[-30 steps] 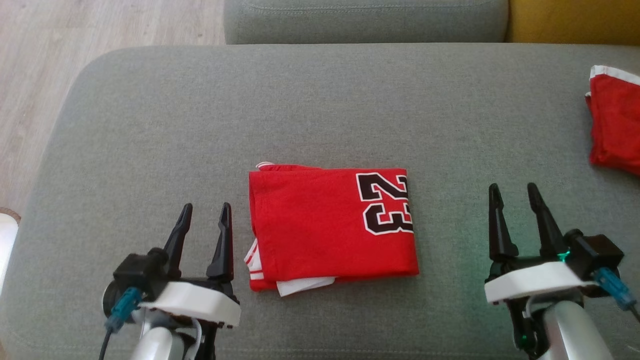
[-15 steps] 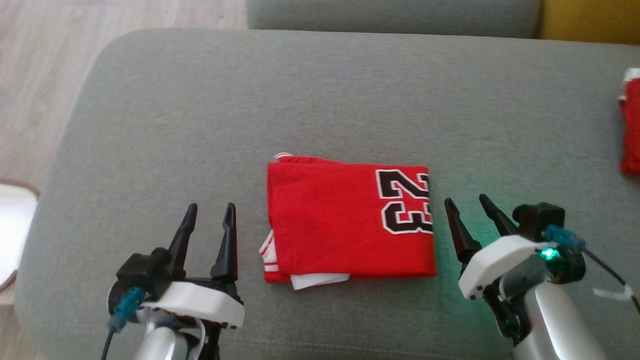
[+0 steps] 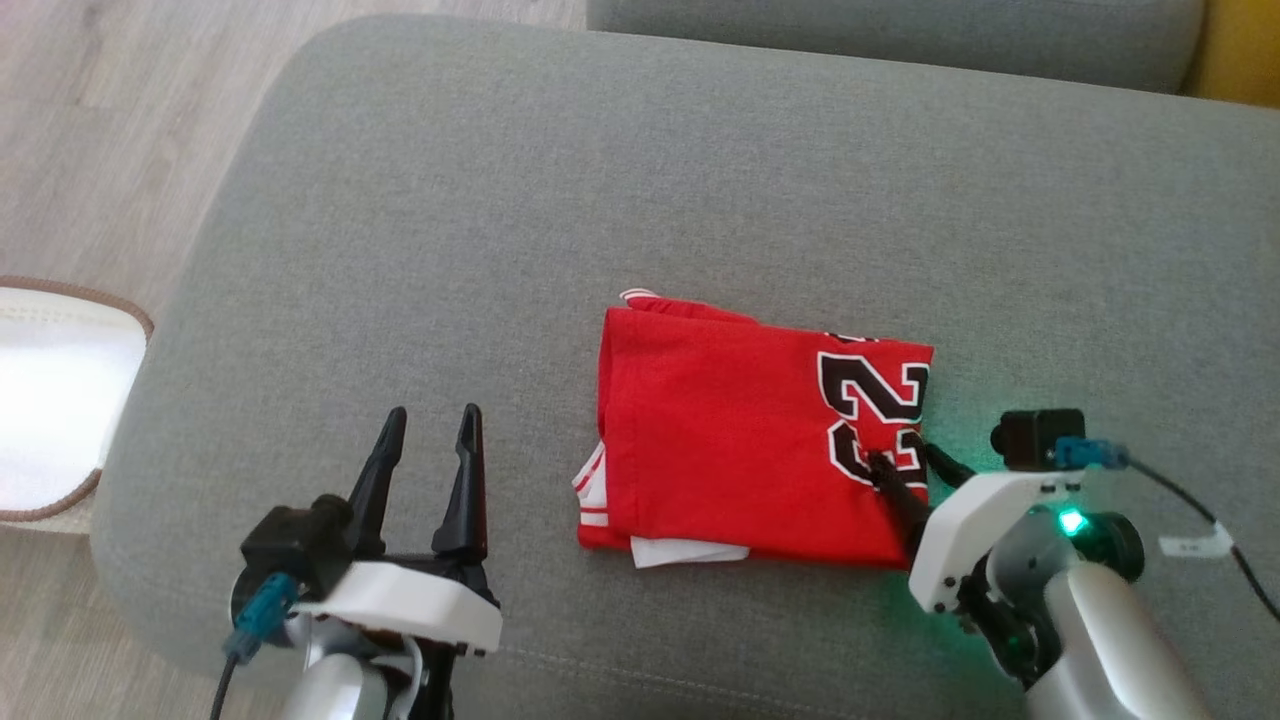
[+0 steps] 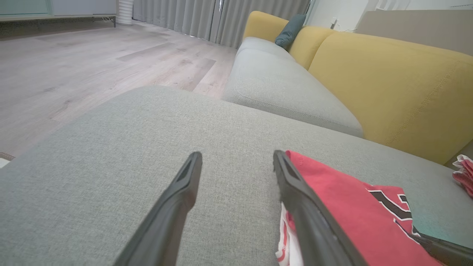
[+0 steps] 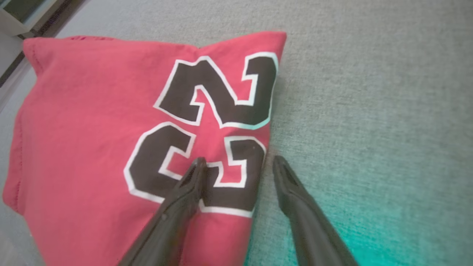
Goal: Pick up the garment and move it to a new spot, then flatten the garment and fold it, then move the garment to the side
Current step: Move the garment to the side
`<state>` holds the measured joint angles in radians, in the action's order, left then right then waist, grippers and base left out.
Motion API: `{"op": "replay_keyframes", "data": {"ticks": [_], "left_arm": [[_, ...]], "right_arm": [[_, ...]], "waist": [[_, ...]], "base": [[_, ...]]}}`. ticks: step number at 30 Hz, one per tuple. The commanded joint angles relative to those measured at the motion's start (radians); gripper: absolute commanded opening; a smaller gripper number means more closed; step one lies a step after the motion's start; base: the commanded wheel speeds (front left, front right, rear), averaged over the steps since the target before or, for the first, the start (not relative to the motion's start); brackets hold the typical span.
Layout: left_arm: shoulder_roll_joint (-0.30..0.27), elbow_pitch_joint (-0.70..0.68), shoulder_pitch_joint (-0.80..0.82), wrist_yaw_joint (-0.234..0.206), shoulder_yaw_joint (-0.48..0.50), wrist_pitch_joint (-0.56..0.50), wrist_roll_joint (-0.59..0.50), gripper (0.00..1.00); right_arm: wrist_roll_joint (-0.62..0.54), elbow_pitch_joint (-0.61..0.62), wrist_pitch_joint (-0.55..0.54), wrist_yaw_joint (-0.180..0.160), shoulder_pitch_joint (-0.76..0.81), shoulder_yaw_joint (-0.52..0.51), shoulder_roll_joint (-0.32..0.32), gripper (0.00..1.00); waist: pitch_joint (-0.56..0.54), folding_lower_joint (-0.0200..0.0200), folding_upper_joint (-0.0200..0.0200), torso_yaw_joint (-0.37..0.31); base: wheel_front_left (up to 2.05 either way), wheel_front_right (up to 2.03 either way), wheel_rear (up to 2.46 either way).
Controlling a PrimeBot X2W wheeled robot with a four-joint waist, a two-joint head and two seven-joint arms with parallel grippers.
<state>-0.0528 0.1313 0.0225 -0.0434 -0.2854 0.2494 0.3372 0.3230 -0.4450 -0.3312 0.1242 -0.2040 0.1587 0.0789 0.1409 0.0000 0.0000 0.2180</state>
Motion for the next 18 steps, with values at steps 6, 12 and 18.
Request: {"op": "replay_keyframes", "data": {"ticks": [6, 12, 18], "left_arm": [[0.003, -0.039, 0.031, -0.01, 0.025, 0.012, 0.005, 1.0], [0.003, -0.045, 0.033, -0.007, 0.037, 0.012, -0.006, 1.0], [0.003, -0.057, 0.045, 0.002, 0.047, 0.012, -0.026, 1.0]], "right_arm": [[0.042, 0.008, -0.026, 0.007, -0.052, 0.032, 0.01, 0.0], [0.037, 0.027, 0.023, 0.007, -0.092, 0.004, 0.025, 0.0], [0.008, 0.095, 0.038, 0.007, -0.114, -0.061, 0.068, 0.0]], "waist": [[0.005, 0.0, 0.0, -0.009], [0.012, 0.0, 0.0, -0.06], [0.036, 0.0, 0.0, -0.175]], "base": [[0.0, 0.0, 0.0], [0.0, 0.0, 0.0], [0.0, 0.0, 0.0]]}}
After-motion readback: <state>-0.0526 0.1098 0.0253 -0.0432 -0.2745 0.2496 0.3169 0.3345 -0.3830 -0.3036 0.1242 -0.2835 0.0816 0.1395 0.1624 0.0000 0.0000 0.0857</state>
